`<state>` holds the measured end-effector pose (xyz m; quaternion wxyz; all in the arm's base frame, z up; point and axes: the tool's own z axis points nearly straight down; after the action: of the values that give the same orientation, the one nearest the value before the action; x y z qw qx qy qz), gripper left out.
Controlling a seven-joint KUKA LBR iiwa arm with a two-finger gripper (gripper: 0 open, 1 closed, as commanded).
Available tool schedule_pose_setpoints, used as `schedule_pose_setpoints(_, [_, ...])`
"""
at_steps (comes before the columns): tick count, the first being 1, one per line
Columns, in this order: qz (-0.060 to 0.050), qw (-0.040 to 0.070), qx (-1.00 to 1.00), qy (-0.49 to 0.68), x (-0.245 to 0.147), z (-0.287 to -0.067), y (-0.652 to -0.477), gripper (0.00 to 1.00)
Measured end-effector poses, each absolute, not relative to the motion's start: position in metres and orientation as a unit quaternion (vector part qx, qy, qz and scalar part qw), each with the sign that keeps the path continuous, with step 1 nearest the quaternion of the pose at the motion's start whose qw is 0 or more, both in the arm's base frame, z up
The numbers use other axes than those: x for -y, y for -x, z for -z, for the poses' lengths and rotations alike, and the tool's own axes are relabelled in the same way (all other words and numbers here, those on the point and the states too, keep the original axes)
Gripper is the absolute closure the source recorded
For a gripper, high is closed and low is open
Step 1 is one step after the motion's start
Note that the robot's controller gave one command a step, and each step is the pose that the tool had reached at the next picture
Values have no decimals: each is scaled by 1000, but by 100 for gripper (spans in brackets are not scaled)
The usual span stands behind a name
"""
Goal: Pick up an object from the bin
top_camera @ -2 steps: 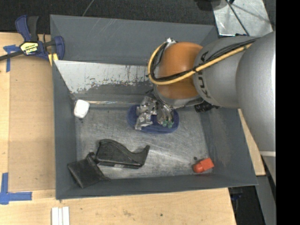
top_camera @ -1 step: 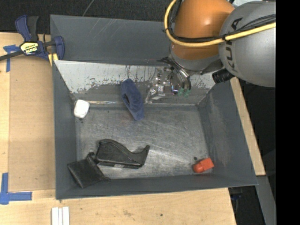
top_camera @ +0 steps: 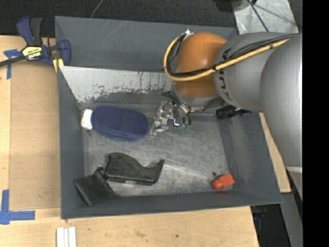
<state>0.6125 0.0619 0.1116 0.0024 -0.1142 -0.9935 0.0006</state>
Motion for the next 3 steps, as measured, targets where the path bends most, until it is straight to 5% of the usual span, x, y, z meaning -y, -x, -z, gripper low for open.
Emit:
schedule_pose_setpoints(1, [0,-2,993,114,-62,-117,-615,0])
schedule_pose_setpoints(2, [0,-4,985,170,-133,-72,-609,0])
schedule_pose_setpoints(3, [2,-9,985,171,-131,-76,-612,100])
